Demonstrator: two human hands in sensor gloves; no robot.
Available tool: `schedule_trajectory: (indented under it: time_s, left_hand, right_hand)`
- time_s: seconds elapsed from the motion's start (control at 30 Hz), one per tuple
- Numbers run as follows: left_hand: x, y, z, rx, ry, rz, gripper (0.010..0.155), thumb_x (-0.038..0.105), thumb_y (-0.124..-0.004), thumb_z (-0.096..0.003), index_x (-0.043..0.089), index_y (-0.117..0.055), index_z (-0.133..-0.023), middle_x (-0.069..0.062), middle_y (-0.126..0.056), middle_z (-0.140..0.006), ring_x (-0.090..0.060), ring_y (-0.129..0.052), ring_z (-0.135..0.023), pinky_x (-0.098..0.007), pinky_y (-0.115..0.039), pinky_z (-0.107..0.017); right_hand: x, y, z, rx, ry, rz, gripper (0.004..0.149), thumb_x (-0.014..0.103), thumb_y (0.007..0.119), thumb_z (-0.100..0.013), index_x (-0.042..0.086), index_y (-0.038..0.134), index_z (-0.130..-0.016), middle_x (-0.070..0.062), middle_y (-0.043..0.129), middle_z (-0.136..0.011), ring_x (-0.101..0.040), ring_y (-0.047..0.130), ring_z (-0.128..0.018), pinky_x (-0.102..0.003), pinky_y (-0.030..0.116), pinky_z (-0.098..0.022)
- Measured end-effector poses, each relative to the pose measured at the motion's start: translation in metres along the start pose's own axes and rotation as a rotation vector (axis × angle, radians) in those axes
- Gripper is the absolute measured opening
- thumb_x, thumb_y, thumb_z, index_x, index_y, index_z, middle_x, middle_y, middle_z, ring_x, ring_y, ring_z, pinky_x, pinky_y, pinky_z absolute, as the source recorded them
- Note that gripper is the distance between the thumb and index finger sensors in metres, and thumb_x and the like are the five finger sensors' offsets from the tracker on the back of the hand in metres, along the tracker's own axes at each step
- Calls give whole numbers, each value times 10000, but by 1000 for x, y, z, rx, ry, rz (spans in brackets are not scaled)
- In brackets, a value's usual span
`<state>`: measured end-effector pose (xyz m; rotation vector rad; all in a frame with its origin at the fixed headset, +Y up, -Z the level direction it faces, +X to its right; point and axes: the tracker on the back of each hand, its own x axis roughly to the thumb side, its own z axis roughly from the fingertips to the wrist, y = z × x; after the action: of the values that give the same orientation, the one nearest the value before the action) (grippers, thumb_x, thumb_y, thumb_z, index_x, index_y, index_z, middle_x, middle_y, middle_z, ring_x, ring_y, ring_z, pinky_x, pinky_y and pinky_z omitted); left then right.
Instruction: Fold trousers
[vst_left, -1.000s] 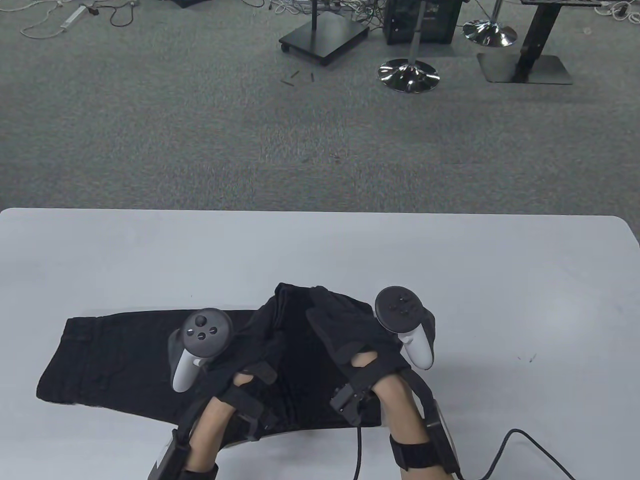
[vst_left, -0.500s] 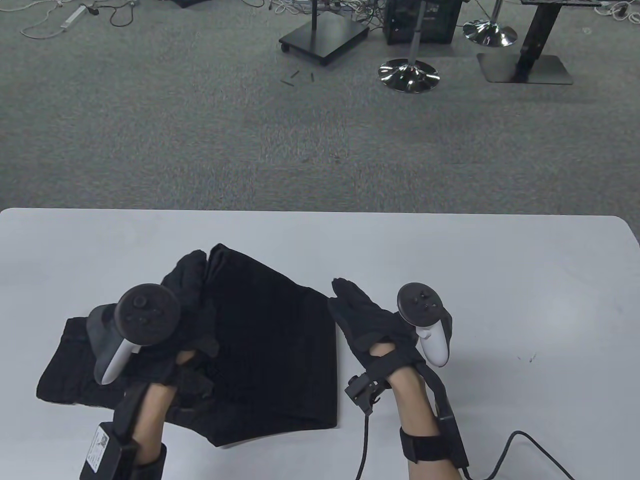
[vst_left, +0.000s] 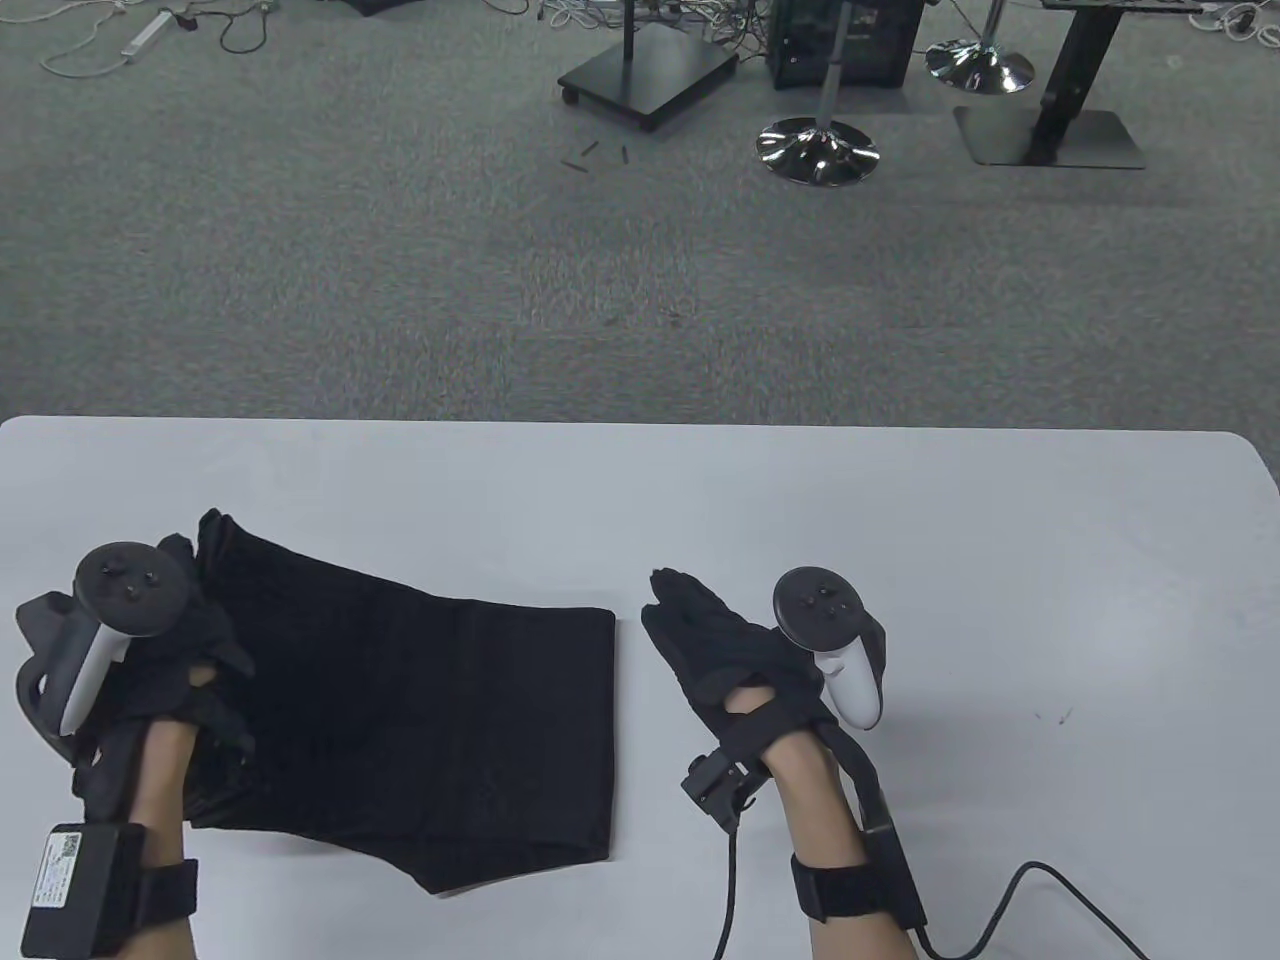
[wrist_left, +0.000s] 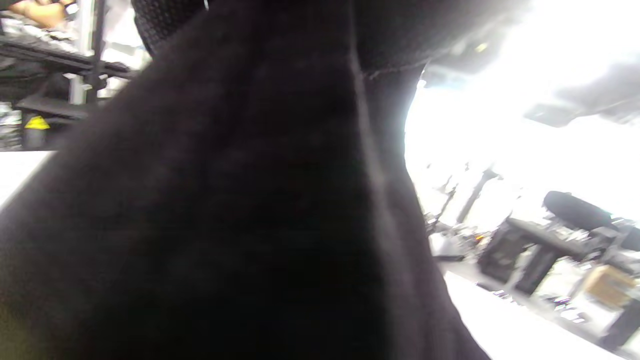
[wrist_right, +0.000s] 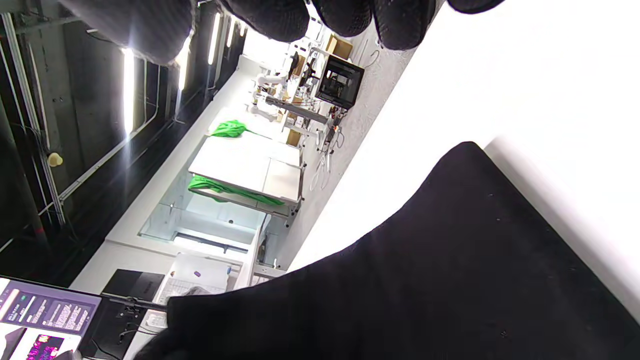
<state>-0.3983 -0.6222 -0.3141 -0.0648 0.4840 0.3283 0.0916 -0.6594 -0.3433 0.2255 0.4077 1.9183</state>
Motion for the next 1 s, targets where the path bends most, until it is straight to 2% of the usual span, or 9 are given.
schedule_trajectory:
  time_s: [0.17, 0.33, 0.5, 0.77, 0.93, 1.0]
  left_hand:
    - [-44, -48, -33, -109, 159, -88, 647, 269, -710, -572, 227, -456, -1165, -52, -554, -1168, -362, -686, -1113, -601, -629, -792]
    - [-72, -67, -47, -129, 255, -132, 645, 283, -708, -574, 237, -453, -1164, -39, -558, -1168, -347, -695, -1113, -591, -635, -794]
    - [-83, -67, -50, -155, 313, -237, 673, 342, -746, -573, 257, -442, -1168, -12, -553, -1177, -328, -682, -1127, -589, -617, -804]
    - [-73, -50, -42, -83, 295, -349, 723, 436, -781, -556, 297, -426, -1171, 30, -530, -1192, -306, -647, -1148, -586, -593, -816]
    - [-53, -34, -34, -57, 232, -300, 758, 512, -777, -543, 305, -413, -1175, 31, -505, -1201, -320, -617, -1157, -594, -576, -819]
    - [-35, -29, -29, -57, 187, -304, 769, 553, -757, -538, 315, -401, -1178, 38, -483, -1209, -319, -593, -1167, -596, -563, -825]
  right_hand:
    - [-3, 3, -3, 10, 11, 12, 659, 582, 625, -549, 225, 456, -1077, -117, 381, -1157, -447, 497, -1042, -656, 456, -720]
    - [-3, 3, -2, 13, 19, 14, 660, 581, 625, -550, 222, 456, -1076, -118, 384, -1156, -447, 502, -1040, -656, 459, -719]
    - [-3, 4, -3, 18, 23, 24, 663, 583, 626, -548, 219, 456, -1076, -117, 384, -1156, -447, 503, -1039, -656, 460, -718]
    - [-3, 6, -4, 23, 20, 35, 662, 583, 625, -549, 220, 456, -1076, -116, 384, -1156, -447, 504, -1039, -655, 461, -719]
    - [-2, 10, -4, 33, 17, 54, 663, 584, 624, -549, 219, 457, -1076, -114, 385, -1156, -448, 506, -1038, -655, 463, -718]
    - [-1, 12, -5, 38, 16, 62, 663, 585, 624, -549, 219, 457, -1076, -117, 386, -1156, -448, 506, -1037, -655, 463, -717]
